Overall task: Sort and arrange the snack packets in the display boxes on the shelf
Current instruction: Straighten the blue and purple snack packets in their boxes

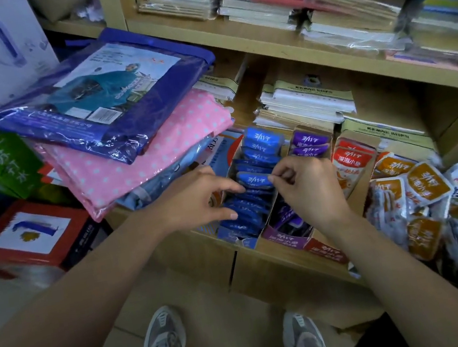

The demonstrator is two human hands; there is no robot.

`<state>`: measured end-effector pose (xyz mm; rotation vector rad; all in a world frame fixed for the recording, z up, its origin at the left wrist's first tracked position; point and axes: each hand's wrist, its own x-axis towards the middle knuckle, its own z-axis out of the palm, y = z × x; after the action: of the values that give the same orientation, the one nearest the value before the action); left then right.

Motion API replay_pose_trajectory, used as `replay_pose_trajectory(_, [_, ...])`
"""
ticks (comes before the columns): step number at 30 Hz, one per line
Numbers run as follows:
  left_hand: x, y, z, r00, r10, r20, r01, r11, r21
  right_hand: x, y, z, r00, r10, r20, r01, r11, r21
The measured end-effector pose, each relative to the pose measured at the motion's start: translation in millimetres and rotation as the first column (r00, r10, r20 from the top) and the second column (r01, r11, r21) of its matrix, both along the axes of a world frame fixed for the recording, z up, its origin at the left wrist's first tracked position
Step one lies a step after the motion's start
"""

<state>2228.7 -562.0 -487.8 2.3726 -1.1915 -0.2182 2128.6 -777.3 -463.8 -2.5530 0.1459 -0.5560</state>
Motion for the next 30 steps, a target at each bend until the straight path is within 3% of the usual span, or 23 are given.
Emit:
replay_pose_trajectory(14, [-3.5,-13.0,2.6,0.984,0.054,0.172,-0.005,0.962,-0.273,0.4,-4.0,2.5,1.0,-0.012,0.008,0.012,0.999,0.042])
replay_pose_trajectory(23, [-8.1,7.9,14.2,0.997,0.039,0.066,-0.015,0.943,-0.332,-1.0,-15.3,8.5,0.992,0.117,-0.056,-0.097,0.958,0.271])
replay_pose_trajectory(27, [-8.8,5.2,13.2,0.998,0.054,0.041,-0.036,0.937,-0.348,-10.0,-17.5,10.4,0.95,0.286,-0.125,-0.253,0.939,0.232])
replay_pose_trajectory(30, [-9.4,5.5,13.8,0.999,0.041,0.031,-0.027,0.934,-0.355,-12.7,-13.9,4.1,0.945,0.301,-0.129,-0.293,0.953,0.076])
